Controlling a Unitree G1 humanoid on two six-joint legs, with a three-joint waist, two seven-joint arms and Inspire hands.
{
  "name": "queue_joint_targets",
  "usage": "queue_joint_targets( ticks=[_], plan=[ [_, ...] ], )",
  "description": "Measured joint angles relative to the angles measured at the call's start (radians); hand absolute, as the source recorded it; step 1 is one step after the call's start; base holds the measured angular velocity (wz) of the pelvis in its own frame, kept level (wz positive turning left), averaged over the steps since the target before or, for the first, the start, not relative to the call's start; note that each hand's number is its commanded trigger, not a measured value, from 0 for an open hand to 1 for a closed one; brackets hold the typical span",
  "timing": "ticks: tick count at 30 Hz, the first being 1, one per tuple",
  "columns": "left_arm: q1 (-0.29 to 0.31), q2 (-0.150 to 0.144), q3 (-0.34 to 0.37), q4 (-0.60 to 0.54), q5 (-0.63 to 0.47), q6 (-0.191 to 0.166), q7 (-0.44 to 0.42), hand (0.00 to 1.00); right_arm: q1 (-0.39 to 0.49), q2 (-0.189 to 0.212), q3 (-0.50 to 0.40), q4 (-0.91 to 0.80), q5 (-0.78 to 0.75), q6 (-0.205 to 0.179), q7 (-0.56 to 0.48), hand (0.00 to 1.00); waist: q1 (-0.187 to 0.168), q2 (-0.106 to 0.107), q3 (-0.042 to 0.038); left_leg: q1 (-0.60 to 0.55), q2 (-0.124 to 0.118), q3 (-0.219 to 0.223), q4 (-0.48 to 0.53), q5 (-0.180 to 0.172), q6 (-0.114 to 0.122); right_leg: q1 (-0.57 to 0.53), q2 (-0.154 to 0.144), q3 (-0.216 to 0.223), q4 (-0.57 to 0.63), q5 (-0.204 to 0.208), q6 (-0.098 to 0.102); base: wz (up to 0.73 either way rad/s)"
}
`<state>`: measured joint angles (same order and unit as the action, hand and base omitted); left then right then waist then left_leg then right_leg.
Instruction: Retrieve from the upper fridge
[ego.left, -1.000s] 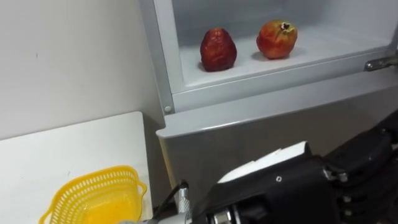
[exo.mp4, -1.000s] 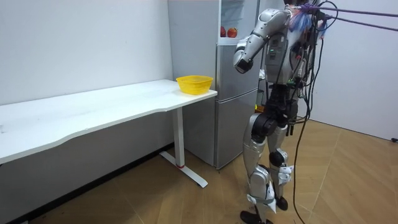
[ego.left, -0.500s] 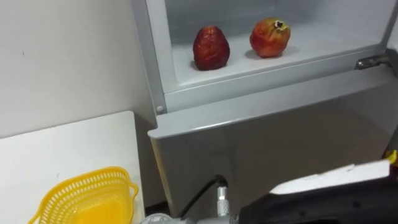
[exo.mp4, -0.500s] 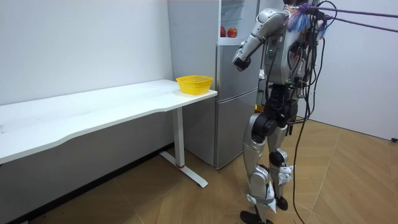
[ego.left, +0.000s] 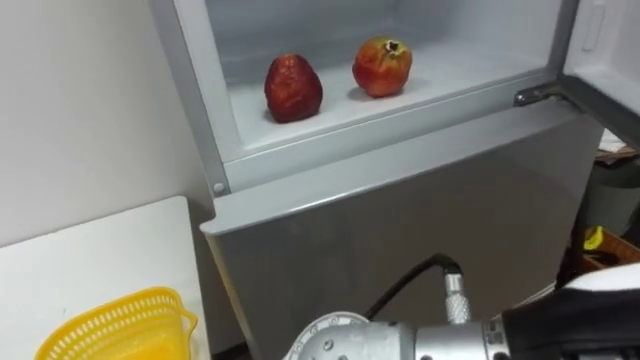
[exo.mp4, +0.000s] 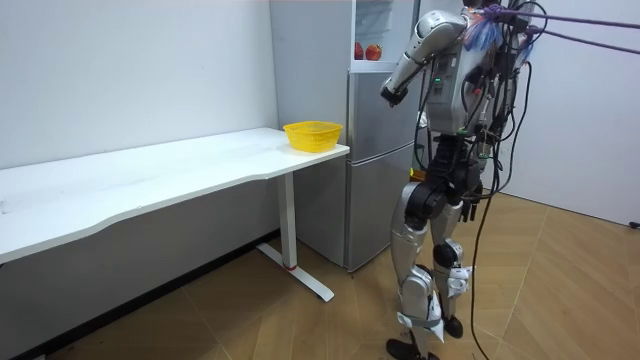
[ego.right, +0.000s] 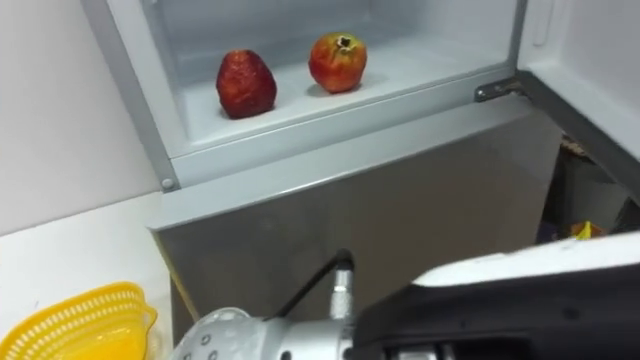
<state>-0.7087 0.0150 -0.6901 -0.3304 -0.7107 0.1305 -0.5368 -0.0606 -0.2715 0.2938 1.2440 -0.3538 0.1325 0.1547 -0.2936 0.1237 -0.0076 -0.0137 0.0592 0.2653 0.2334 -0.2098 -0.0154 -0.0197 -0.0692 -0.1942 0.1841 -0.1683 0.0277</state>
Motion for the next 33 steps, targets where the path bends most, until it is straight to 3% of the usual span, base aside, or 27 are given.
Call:
queue_joint_targets(
  ticks=[8, 14, 17, 20, 22, 23, 27, 28, 30, 33],
  plan=[
    [-0.040, -0.022, -0.018, 0.023, 0.004, 0.000, 0.048, 0.00, -0.003, -0.001, 0.034, 0.000, 0.015, -0.001, -0.001, 0.00, -0.006, 0.008, 0.0026, 0.011, 0.000, 0.007, -0.013, 0.000, 0.000, 0.005, 0.001, 0.002, 0.002, 0.000, 0.000, -0.02],
    [-0.040, -0.020, -0.019, 0.023, 0.007, 0.000, 0.055, 0.00, -0.011, 0.000, 0.036, 0.005, 0.036, -0.004, -0.002, 0.00, 0.001, -0.008, 0.0137, 0.027, -0.001, 0.006, -0.033, 0.000, 0.000, 0.003, 0.003, 0.017, 0.002, 0.000, 0.000, -0.04],
    [-0.040, -0.009, -0.016, 0.005, 0.051, -0.001, 0.055, 0.00, -0.011, -0.001, 0.031, 0.006, 0.035, -0.006, -0.003, 0.00, 0.027, -0.021, 0.0231, 0.027, -0.001, 0.005, -0.033, 0.000, 0.000, -0.003, 0.005, 0.020, 0.003, 0.000, 0.000, -0.07],
    [-0.038, 0.037, 0.017, -0.009, 0.096, -0.001, 0.057, 0.00, -0.009, -0.001, -0.003, 0.009, 0.040, -0.010, -0.010, 0.00, 0.054, -0.025, 0.0249, 0.026, -0.001, 0.006, -0.034, 0.000, 0.000, -0.006, 0.005, 0.020, 0.006, 0.000, 0.000, -0.02],
    [-0.008, 0.082, 0.081, -0.047, 0.116, 0.000, 0.072, 0.00, 0.001, 0.000, -0.004, 0.006, 0.041, -0.012, -0.023, 0.00, 0.095, -0.028, 0.0232, 0.026, 0.000, 0.006, -0.037, 0.002, -0.002, -0.004, 0.006, 0.022, 0.009, 0.001, -0.001, -0.06],
    [0.011, 0.090, 0.105, -0.064, 0.124, 0.000, 0.075, 0.00, 0.003, 0.001, -0.007, 0.007, 0.039, -0.013, -0.021, 0.00, 0.105, -0.029, 0.0225, 0.027, 0.000, 0.005, -0.038, 0.002, -0.003, -0.003, 0.007, 0.022, 0.009, 0.001, -0.001, 0.00],
    [0.116, 0.168, 0.266, -0.142, 0.182, -0.006, 0.102, 0.00, 0.015, 0.009, -0.052, 0.016, 0.035, -0.013, -0.032, 0.00, 0.180, -0.050, 0.0173, 0.035, 0.001, -0.023, -0.037, 0.004, -0.005, 0.013, 0.009, 0.007, 0.004, 0.002, -0.003, 0.08],
    [0.148, 0.187, 0.318, -0.149, 0.183, -0.006, 0.120, 0.00, 0.016, 0.013, -0.067, 0.019, 0.035, -0.015, -0.035, 0.00, 0.197, -0.058, 0.0120, 0.035, 0.002, -0.032, -0.036, 0.004, -0.005, 0.016, 0.009, -0.004, 0.004, 0.002, -0.003, 0.07],
    [0.205, 0.207, 0.404, -0.180, 0.204, -0.007, 0.161, 0.00, 0.026, 0.015, -0.111, 0.018, 0.033, -0.030, -0.040, 0.00, 0.208, -0.062, 0.0047, 0.034, 0.001, -0.048, -0.037, 0.004, -0.005, 0.026, 0.008, -0.022, 0.000, 0.002, -0.003, 0.25],
    [0.240, 0.227, 0.531, -0.196, 0.216, -0.015, 0.225, 0.00, 0.061, 0.019, -0.147, 0.016, 0.028, -0.047, -0.050, 0.00, 0.260, -0.081, 0.0018, 0.045, 0.001, -0.053, -0.039, 0.004, -0.005, 0.040, 0.007, -0.028, 0.000, 0.002, -0.003, 0.15]
  ],
)
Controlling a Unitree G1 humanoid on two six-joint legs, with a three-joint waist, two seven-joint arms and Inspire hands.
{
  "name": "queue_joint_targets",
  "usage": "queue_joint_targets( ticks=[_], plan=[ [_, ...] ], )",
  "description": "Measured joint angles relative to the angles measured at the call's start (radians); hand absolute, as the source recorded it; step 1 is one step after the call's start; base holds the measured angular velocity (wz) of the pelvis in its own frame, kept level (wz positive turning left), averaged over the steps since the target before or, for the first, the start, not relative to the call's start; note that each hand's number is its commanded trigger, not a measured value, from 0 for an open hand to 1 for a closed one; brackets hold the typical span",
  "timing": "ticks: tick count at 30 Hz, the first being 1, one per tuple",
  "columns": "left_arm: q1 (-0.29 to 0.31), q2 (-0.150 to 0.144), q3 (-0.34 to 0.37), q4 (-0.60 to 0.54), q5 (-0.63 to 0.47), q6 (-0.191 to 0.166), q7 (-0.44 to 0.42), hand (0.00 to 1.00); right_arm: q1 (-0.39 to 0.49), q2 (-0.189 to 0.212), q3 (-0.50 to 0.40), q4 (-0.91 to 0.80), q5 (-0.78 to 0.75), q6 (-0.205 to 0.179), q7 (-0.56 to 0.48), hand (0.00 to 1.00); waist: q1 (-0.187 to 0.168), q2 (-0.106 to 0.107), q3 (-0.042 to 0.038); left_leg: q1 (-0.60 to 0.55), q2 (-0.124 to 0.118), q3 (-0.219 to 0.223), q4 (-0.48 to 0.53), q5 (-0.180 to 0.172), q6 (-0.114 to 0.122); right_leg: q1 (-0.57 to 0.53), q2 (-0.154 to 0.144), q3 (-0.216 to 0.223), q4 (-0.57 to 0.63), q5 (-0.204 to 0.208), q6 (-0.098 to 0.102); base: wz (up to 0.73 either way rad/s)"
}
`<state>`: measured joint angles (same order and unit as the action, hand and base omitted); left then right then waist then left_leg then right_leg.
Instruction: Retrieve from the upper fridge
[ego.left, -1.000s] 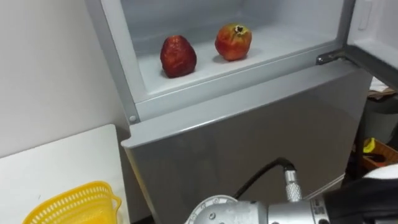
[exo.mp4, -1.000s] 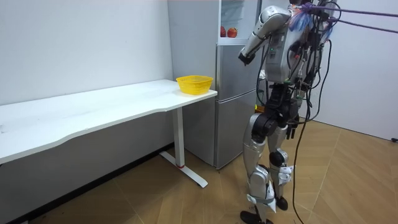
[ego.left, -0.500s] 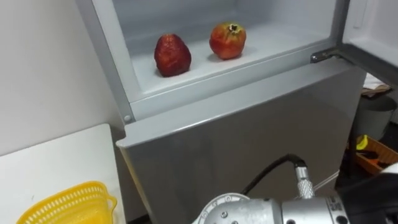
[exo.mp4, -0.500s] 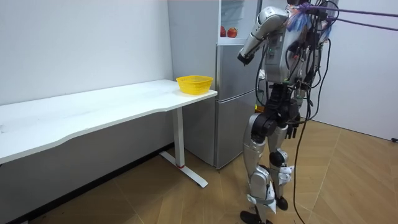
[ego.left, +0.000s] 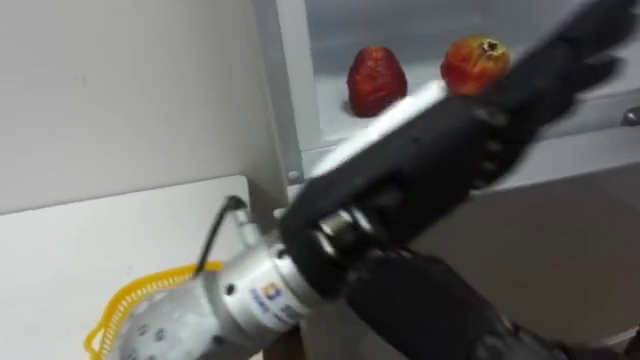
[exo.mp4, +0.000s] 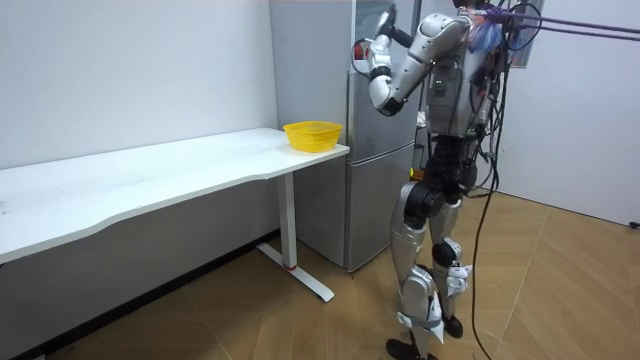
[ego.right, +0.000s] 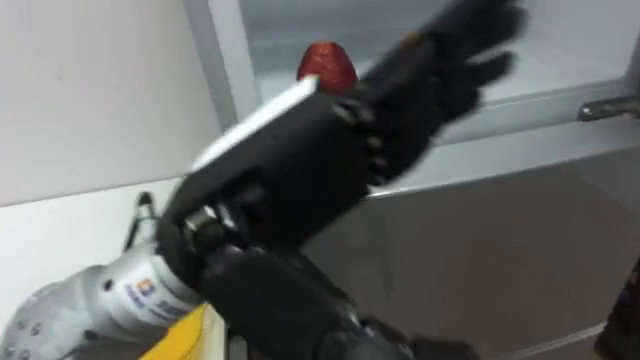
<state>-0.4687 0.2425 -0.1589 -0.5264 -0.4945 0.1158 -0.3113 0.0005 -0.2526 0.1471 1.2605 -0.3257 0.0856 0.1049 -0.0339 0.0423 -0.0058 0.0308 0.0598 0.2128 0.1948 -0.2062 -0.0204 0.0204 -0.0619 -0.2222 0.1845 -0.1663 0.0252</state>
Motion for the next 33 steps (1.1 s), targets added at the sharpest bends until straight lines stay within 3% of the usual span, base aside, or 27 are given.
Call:
queue_joint_targets(
  ticks=[4, 6, 7, 11, 14, 17, 18, 22, 28, 33],
  plan=[
    [0.077, 0.003, 0.156, -0.073, 0.051, -0.014, 0.105, 0.00, 0.035, 0.020, -0.066, -0.016, -0.002, -0.001, -0.031, 0.00, 0.033, -0.012, -0.0068, 0.000, -0.004, -0.013, 0.000, 0.000, 0.000, 0.009, -0.005, -0.019, -0.001, 0.000, 0.000, 0.12],
    [0.096, 0.004, 0.206, -0.077, 0.082, -0.032, 0.138, 0.00, 0.059, 0.029, -0.073, -0.014, -0.013, -0.001, -0.035, 0.00, 0.047, -0.013, -0.0059, 0.003, -0.005, -0.013, 0.002, 0.000, 0.000, 0.015, -0.006, -0.028, -0.001, 0.000, 0.000, 0.06],
    [0.133, 0.000, 0.242, -0.078, 0.111, -0.051, 0.168, 0.00, 0.069, 0.035, -0.084, -0.015, -0.024, -0.001, -0.038, 0.00, 0.059, -0.010, -0.0061, 0.012, -0.005, -0.014, 0.001, 0.000, 0.000, 0.023, -0.006, -0.026, 0.000, 0.000, 0.000, 0.00],
    [0.241, 0.000, 0.334, -0.077, 0.152, -0.068, 0.238, 0.00, 0.086, 0.039, -0.123, -0.011, -0.039, -0.004, -0.049, 0.00, 0.071, -0.005, -0.0027, 0.014, -0.005, -0.025, 0.004, 0.000, 0.001, 0.031, -0.007, -0.036, 0.001, -0.002, -0.001, 0.06],
    [0.331, 0.004, 0.455, -0.066, 0.141, -0.092, 0.309, 0.00, 0.119, 0.038, -0.152, -0.010, -0.033, -0.010, -0.066, 0.00, 0.083, 0.002, -0.0021, 0.028, -0.006, -0.024, 0.010, 0.002, 0.002, 0.033, -0.007, -0.026, 0.004, -0.011, -0.001, -0.01],
    [0.446, 0.006, 0.548, -0.004, 0.135, -0.149, 0.392, 0.00, 0.155, 0.039, -0.156, -0.014, -0.038, -0.004, -0.069, 0.00, 0.113, 0.008, 0.0001, 0.032, -0.006, -0.023, 0.008, 0.002, 0.001, 0.032, -0.008, -0.022, 0.023, -0.022, -0.002, 0.00],
    [0.493, 0.006, 0.581, 0.059, 0.135, -0.162, 0.423, 0.00, 0.166, 0.039, -0.173, -0.015, -0.040, -0.003, -0.067, 0.00, 0.118, 0.011, 0.0002, 0.034, -0.005, -0.024, 0.009, 0.002, 0.001, 0.032, -0.008, -0.024, 0.025, -0.023, -0.003, 0.05],
    [0.615, -0.001, 0.680, 0.331, 0.133, -0.160, 0.565, 0.00, 0.178, 0.038, -0.227, -0.024, -0.060, -0.006, -0.068, 0.00, 0.122, 0.011, 0.0018, 0.030, -0.003, -0.028, 0.007, 0.001, -0.001, 0.029, -0.008, -0.030, 0.037, -0.027, -0.007, 0.02],
    [0.671, -0.010, 0.701, 0.598, 0.043, -0.162, 0.721, 0.00, 0.176, 0.043, -0.226, -0.025, -0.055, 0.000, -0.057, 0.00, 0.128, -0.007, 0.0027, 0.023, -0.005, -0.036, 0.002, 0.001, -0.001, 0.031, -0.009, -0.042, 0.036, -0.027, -0.006, 0.04],
    [0.679, -0.028, 0.670, 0.822, 0.023, -0.166, 0.768, 0.00, 0.175, 0.040, -0.231, -0.055, -0.059, 0.003, -0.057, 0.00, 0.135, -0.006, 0.0013, 0.025, -0.008, -0.054, -0.001, 0.000, -0.002, 0.034, -0.010, -0.043, 0.036, -0.026, -0.006, 0.00]
  ],
)
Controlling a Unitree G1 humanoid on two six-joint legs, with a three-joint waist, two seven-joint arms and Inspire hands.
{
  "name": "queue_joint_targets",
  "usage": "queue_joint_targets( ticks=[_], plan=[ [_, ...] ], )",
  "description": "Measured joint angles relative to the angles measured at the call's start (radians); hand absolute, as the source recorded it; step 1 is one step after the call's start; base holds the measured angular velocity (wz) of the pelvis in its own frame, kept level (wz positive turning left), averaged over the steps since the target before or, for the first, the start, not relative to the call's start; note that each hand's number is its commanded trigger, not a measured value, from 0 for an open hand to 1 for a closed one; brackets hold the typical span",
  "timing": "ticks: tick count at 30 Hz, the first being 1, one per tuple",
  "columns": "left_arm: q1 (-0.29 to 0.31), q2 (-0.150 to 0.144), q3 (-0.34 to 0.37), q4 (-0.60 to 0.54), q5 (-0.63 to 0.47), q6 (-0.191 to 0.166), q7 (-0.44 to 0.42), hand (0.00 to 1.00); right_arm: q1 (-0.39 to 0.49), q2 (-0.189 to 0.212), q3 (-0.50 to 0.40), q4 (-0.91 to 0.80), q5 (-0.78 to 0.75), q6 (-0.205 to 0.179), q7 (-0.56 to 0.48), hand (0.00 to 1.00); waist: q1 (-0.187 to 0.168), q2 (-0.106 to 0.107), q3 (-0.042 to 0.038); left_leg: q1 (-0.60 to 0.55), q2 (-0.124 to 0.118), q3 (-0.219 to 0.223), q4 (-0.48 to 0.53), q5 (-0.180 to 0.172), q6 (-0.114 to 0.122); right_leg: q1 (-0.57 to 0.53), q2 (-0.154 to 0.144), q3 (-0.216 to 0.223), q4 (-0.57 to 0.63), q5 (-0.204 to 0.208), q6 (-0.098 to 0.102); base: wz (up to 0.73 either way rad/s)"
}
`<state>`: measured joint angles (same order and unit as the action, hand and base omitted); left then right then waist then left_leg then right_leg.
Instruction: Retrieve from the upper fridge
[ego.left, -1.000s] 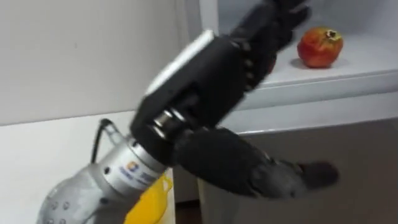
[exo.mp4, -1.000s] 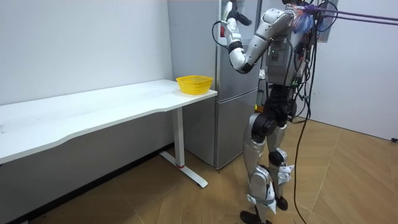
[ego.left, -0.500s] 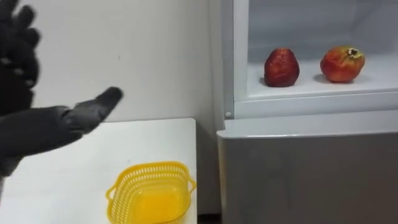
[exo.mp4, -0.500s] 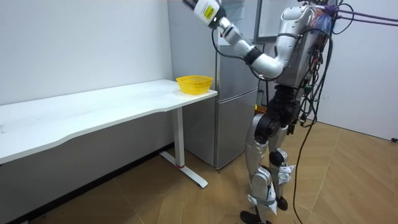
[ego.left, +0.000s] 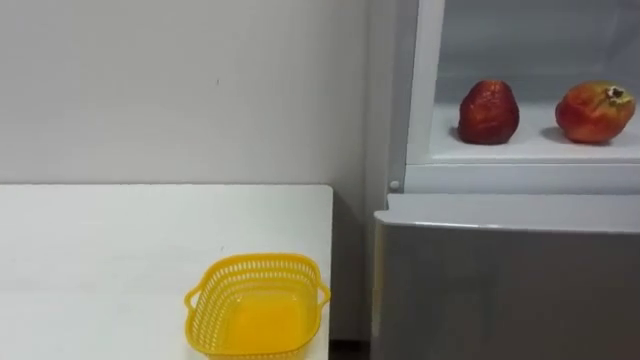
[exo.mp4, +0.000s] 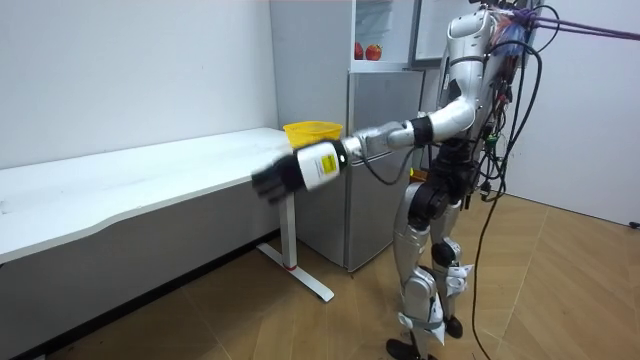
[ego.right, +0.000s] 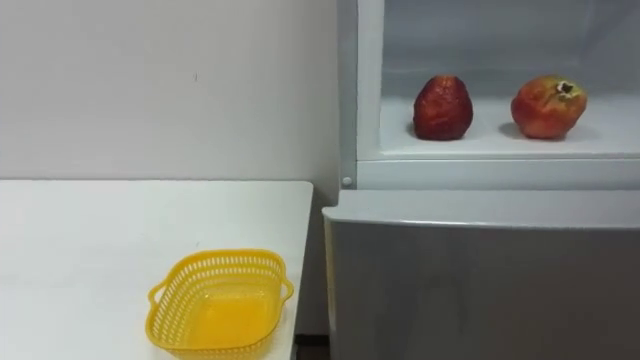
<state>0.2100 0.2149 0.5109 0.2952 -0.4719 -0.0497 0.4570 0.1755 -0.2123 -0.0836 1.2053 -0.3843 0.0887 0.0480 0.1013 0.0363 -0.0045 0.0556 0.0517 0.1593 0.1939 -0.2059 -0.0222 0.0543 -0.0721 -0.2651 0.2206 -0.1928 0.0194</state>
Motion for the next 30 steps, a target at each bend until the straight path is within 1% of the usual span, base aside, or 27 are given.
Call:
queue_joint_targets(
  ticks=[1, 2, 3, 4, 5, 6, 7, 8, 10, 11, 13, 14, 15, 17, 18, 19, 20, 21, 22, 25, 26, 29, 30],
  plan=[
    [0.001, -0.004, -0.024, 0.058, -0.003, 0.000, 0.005, 0.00, -0.003, 0.000, 0.000, -0.007, 0.000, 0.000, -0.001, 0.00, -0.001, 0.004, 0.0014, 0.000, 0.000, -0.002, -0.001, 0.000, 0.000, 0.000, 0.000, -0.002, -0.001, 0.000, 0.000, 0.00],
    [0.002, -0.008, -0.035, 0.081, -0.010, 0.001, 0.008, 0.00, -0.006, 0.000, 0.000, -0.007, 0.000, -0.001, -0.001, 0.00, -0.002, 0.005, 0.0019, -0.001, -0.001, -0.005, -0.002, 0.000, 0.000, 0.001, 0.000, -0.006, -0.001, 0.000, 0.000, 0.10],
    [0.002, -0.009, -0.068, 0.141, -0.018, -0.003, 0.008, 0.00, -0.011, 0.000, 0.002, -0.004, -0.001, -0.001, -0.002, 0.00, -0.010, 0.006, 0.0024, 0.000, -0.003, -0.012, -0.006, 0.000, 0.000, 0.004, -0.002, -0.013, -0.002, 0.000, 0.000, 0.10],
    [0.001, -0.008, -0.097, 0.222, -0.023, -0.006, -0.001, 0.00, -0.019, -0.001, 0.003, -0.004, -0.001, -0.001, -0.002, 0.00, -0.011, 0.006, 0.0053, 0.000, -0.004, -0.016, -0.010, 0.000, 0.000, 0.004, -0.003, -0.013, -0.003, -0.001, 0.001, 0.07],
    [0.001, -0.008, -0.110, 0.263, -0.031, -0.005, -0.008, 0.00, -0.023, -0.002, 0.003, -0.005, -0.001, -0.002, -0.002, 0.00, -0.014, 0.008, 0.0052, 0.000, -0.005, -0.018, -0.010, 0.000, 0.000, 0.005, -0.003, -0.012, -0.003, -0.001, 0.001, 0.00],
    [0.002, -0.010, -0.135, 0.331, -0.048, -0.003, -0.017, 0.00, -0.034, -0.001, 0.003, -0.005, -0.001, -0.005, -0.002, 0.00, -0.019, 0.013, 0.0035, -0.002, -0.007, -0.025, -0.010, 0.000, 0.000, 0.006, -0.003, -0.013, -0.009, -0.001, 0.002, 0.07],
    [0.002, -0.012, -0.152, 0.381, -0.069, -0.002, -0.028, 0.00, -0.032, 0.001, 0.004, -0.005, 0.000, -0.006, -0.002, 0.00, -0.023, 0.012, 0.0030, -0.003, -0.008, -0.026, -0.010, 0.000, 0.000, 0.006, -0.001, -0.014, -0.019, -0.001, 0.003, 0.07],
    [0.001, -0.013, -0.158, 0.401, -0.072, -0.001, -0.034, 0.00, -0.031, 0.001, 0.004, -0.005, 0.000, -0.006, -0.002, 0.00, -0.023, 0.012, 0.0026, -0.001, -0.008, -0.026, -0.009, 0.000, 0.000, 0.005, -0.001, -0.014, -0.018, -0.001, 0.003, 0.04],
    [0.005, -0.021, -0.163, 0.458, -0.087, -0.002, -0.050, 0.00, -0.031, 0.002, 0.004, -0.004, 0.001, -0.002, -0.002, 0.00, -0.017, 0.002, 0.0028, -0.001, -0.008, -0.026, -0.009, 0.000, 0.000, 0.008, -0.001, -0.013, -0.019, -0.001, 0.003, 0.00],
    [0.005, -0.024, -0.164, 0.476, -0.091, -0.002, -0.059, 0.00, -0.031, 0.002, 0.004, -0.004, 0.001, -0.001, -0.003, 0.00, -0.016, 0.001, 0.0028, -0.001, -0.009, -0.026, -0.008, 0.000, 0.000, 0.013, -0.001, -0.014, -0.020, -0.001, 0.004, 0.00],
    [0.004, -0.047, -0.166, 0.539, -0.157, -0.001, -0.087, 0.00, -0.029, 0.003, 0.012, -0.004, 0.002, -0.001, -0.002, 0.00, -0.018, -0.004, 0.0009, -0.002, -0.011, -0.025, -0.007, 0.000, 0.001, 0.013, -0.003, -0.013, -0.021, -0.002, 0.006, 0.00],
    [0.003, -0.051, -0.168, 0.559, -0.164, -0.001, -0.098, 0.00, -0.028, 0.004, 0.012, -0.003, 0.002, -0.001, -0.001, 0.00, -0.018, -0.007, -0.0013, -0.001, -0.011, -0.024, -0.007, 0.000, 0.001, 0.014, -0.003, -0.013, -0.022, -0.001, 0.006, 0.00],
    [0.001, -0.056, -0.168, 0.603, -0.165, 0.005, -0.121, 0.00, -0.027, 0.010, 0.010, -0.003, 0.002, -0.001, -0.001, 0.00, -0.018, -0.005, -0.0004, 0.000, -0.010, -0.024, -0.007, 0.000, 0.001, 0.017, -0.002, -0.012, -0.027, -0.001, 0.006, 0.00],
    [-0.001, -0.061, -0.168, 0.651, -0.146, 0.017, -0.150, 0.00, -0.026, 0.017, 0.001, -0.003, 0.001, 0.000, 0.008, 0.00, -0.022, -0.010, -0.0020, 0.000, -0.010, -0.026, -0.008, 0.000, 0.000, 0.022, -0.001, -0.012, -0.033, -0.001, 0.006, 0.05],
    [0.001, -0.064, -0.171, 0.685, -0.111, 0.026, -0.170, 0.00, -0.025, 0.016, -0.003, -0.003, -0.001, 0.002, 0.021, 0.00, -0.023, -0.013, -0.0027, 0.002, -0.010, -0.025, -0.008, 0.000, 0.000, 0.025, -0.001, -0.013, -0.033, -0.001, 0.006, 0.00],
    [0.000, -0.068, -0.177, 0.724, -0.067, 0.037, -0.188, 0.00, -0.023, 0.017, -0.004, -0.002, -0.001, 0.009, 0.027, 0.00, -0.025, -0.018, 0.0016, 0.008, -0.011, -0.024, -0.009, 0.000, 0.000, 0.031, -0.002, -0.013, -0.035, -0.001, 0.007, 0.00],
    [0.000, -0.068, -0.184, 0.743, -0.054, 0.043, -0.195, 0.00, -0.023, 0.017, -0.004, -0.001, -0.001, 0.015, 0.029, 0.00, -0.026, -0.013, 0.0011, 0.010, -0.011, -0.024, -0.008, 0.000, 0.000, 0.033, -0.002, -0.012, -0.035, -0.002, 0.008, 0.00],
    [0.001, -0.071, -0.203, 0.776, -0.034, 0.056, -0.209, 0.00, -0.029, 0.019, -0.004, 0.002, 0.000, 0.023, 0.030, 0.00, -0.030, -0.016, 0.0012, 0.012, -0.012, -0.023, -0.008, 0.000, 0.001, 0.034, -0.004, -0.013, -0.035, -0.002, 0.009, 0.03],
    [-0.001, -0.071, -0.226, 0.804, -0.010, 0.070, -0.223, 0.00, -0.041, 0.020, -0.002, 0.009, 0.001, 0.023, 0.032, 0.00, -0.038, -0.015, 0.0022, 0.011, -0.012, -0.024, -0.007, 0.000, 0.001, 0.030, -0.004, -0.013, -0.035, -0.003, 0.009, 0.04],
    [-0.005, -0.071, -0.269, 0.839, 0.044, 0.096, -0.256, 0.00, -0.060, 0.020, 0.004, 0.060, 0.003, 0.025, 0.030, 0.00, -0.045, -0.016, 0.0036, 0.020, -0.011, -0.022, -0.008, -0.001, 0.001, 0.032, -0.003, -0.008, -0.035, -0.005, 0.009, 0.00],
    [-0.005, -0.071, -0.277, 0.842, 0.057, 0.097, -0.265, 0.00, -0.064, 0.020, 0.004, 0.068, 0.001, 0.026, 0.029, 0.00, -0.045, -0.017, 0.0034, 0.023, -0.011, -0.022, -0.009, -0.001, 0.001, 0.034, -0.003, -0.006, -0.035, -0.005, 0.009, -0.07],
    [-0.008, -0.075, -0.284, 0.848, 0.142, 0.098, -0.309, 0.00, -0.069, 0.022, 0.004, 0.080, -0.002, 0.036, 0.029, 0.00, -0.046, -0.018, 0.0036, 0.027, -0.010, -0.019, -0.012, -0.001, 0.001, 0.034, 0.000, 0.002, -0.033, -0.004, 0.008, -0.06],
    [-0.008, -0.078, -0.285, 0.848, 0.189, 0.098, -0.322, 0.00, -0.062, 0.022, 0.004, 0.080, -0.002, 0.036, 0.029, 0.00, -0.048, -0.018, 0.0037, 0.027, -0.010, -0.020, -0.012, -0.001, 0.001, 0.034, 0.000, 0.004, -0.033, -0.004, 0.007, 0.00]
  ],
)
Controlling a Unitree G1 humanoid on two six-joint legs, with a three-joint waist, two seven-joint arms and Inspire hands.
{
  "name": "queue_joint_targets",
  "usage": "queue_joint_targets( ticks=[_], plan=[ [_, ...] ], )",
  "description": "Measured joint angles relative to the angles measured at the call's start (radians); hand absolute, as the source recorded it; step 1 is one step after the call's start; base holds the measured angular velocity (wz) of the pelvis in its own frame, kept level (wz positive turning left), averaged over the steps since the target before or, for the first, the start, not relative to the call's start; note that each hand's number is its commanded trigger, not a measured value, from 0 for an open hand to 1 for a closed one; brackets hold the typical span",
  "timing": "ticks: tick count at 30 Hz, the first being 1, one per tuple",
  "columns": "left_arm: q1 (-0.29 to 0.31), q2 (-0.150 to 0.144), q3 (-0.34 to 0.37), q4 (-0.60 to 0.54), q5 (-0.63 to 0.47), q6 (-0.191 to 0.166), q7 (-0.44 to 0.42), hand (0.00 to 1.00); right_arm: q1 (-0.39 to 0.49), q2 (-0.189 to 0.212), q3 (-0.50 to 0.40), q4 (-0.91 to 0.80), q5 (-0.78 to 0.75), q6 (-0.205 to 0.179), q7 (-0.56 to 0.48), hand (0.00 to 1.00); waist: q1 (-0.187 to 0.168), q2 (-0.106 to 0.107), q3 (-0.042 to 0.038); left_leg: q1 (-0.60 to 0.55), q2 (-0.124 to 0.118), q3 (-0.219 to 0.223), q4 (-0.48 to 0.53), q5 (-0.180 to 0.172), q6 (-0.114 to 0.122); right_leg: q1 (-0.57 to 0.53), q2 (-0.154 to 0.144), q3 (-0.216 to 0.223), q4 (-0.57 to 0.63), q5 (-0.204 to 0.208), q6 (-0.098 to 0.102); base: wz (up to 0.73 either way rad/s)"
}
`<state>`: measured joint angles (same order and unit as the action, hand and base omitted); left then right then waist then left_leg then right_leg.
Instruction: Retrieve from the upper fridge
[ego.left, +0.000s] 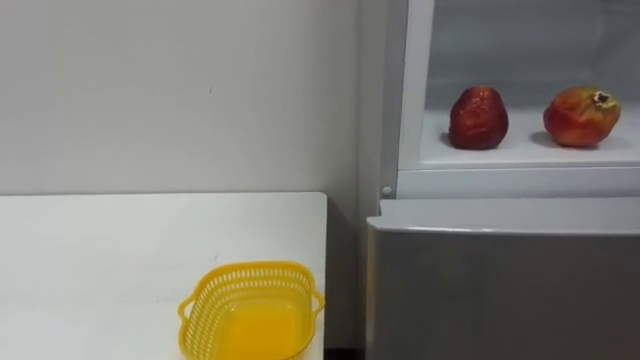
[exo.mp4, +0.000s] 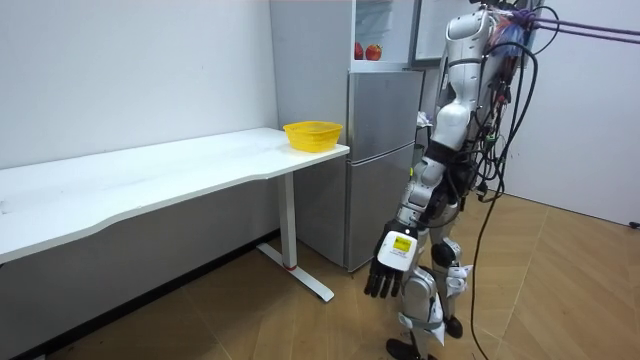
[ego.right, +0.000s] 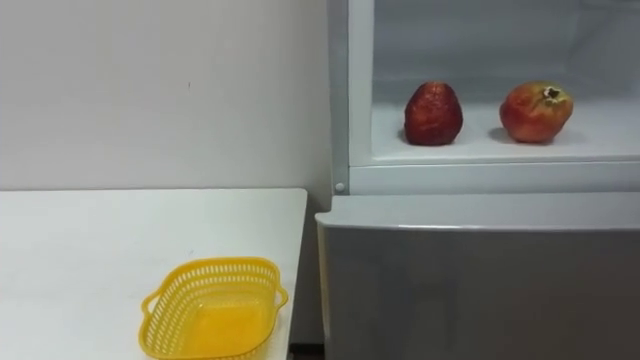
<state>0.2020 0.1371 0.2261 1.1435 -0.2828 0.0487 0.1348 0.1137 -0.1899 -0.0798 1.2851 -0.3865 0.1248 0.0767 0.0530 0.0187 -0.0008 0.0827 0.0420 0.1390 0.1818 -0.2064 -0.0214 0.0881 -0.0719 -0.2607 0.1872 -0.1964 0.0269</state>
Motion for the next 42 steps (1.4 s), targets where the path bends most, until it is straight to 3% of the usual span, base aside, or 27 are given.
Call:
queue_joint_targets(
  ticks=[8, 12, 18, 20, 24, 29, 36, 42],
  plan=[
    [-0.021, -0.003, -0.093, -0.016, 0.178, 0.017, -0.082, 0.00, -0.018, 0.005, -0.001, -0.006, 0.054, 0.003, -0.031, 0.00, -0.038, -0.002, 0.0012, -0.010, -0.001, 0.000, -0.004, 0.000, 0.000, -0.010, 0.001, -0.001, -0.001, 0.000, 0.000, 0.00],
    [-0.055, 0.003, -0.158, -0.021, 0.208, 0.016, -0.091, 0.00, -0.038, 0.015, -0.001, -0.048, 0.209, -0.006, -0.089, 0.00, -0.047, -0.007, 0.0012, -0.025, -0.001, 0.004, -0.002, 0.001, 0.000, -0.023, 0.002, 0.010, 0.001, 0.004, 0.000, -0.06],
    [-0.070, 0.008, -0.168, -0.021, 0.279, -0.009, -0.100, 0.00, -0.034, 0.023, 0.013, -0.084, 0.361, -0.063, -0.131, 0.00, -0.048, -0.020, 0.0095, -0.028, 0.000, 0.025, -0.004, 0.001, 0.000, -0.040, 0.003, 0.033, -0.001, 0.004, 0.001, -0.12],
    [-0.073, 0.009, -0.168, -0.021, 0.303, -0.014, -0.101, 0.00, -0.031, 0.030, 0.001, -0.111, 0.386, -0.086, -0.136, 0.00, -0.054, -0.022, 0.0088, -0.032, 0.000, 0.032, -0.004, 0.000, 0.000, -0.046, 0.003, 0.037, -0.002, 0.005, 0.002, -0.09],
    [-0.068, 0.009, -0.168, -0.041, 0.345, -0.024, -0.108, 0.00, 0.010, 0.044, -0.008, -0.311, 0.382, -0.123, -0.146, 0.00, -0.077, -0.018, 0.0049, -0.032, 0.001, 0.063, -0.004, 0.001, 0.000, -0.055, 0.002, 0.039, -0.002, 0.006, 0.003, -0.02],
    [-0.069, 0.005, -0.192, -0.064, 0.336, -0.027, -0.107, 0.00, 0.084, 0.060, 0.004, -0.645, 0.382, -0.134, -0.169, 0.00, -0.081, -0.015, -0.0030, -0.023, 0.006, 0.103, -0.004, 0.001, 0.000, -0.069, 0.005, 0.070, 0.004, 0.009, 0.001, -0.22],
    [-0.065, -0.002, -0.217, -0.099, 0.342, -0.041, -0.116, 0.00, 0.190, 0.092, 0.029, -0.988, 0.374, -0.154, -0.178, 0.00, -0.133, -0.013, -0.0032, -0.017, 0.006, 0.110, -0.011, 0.000, 0.000, -0.071, 0.007, 0.084, 0.006, 0.014, 0.002, -0.03],
    [-0.048, -0.005, -0.241, -0.107, 0.339, -0.067, -0.128, 0.00, 0.231, 0.098, 0.033, -1.206, 0.299, -0.165, -0.195, 0.00, -0.148, 0.002, -0.0038, -0.010, 0.014, 0.135, -0.022, 0.000, -0.001, -0.091, 0.020, 0.118, 0.019, 0.023, -0.003, -0.19]
  ],
)
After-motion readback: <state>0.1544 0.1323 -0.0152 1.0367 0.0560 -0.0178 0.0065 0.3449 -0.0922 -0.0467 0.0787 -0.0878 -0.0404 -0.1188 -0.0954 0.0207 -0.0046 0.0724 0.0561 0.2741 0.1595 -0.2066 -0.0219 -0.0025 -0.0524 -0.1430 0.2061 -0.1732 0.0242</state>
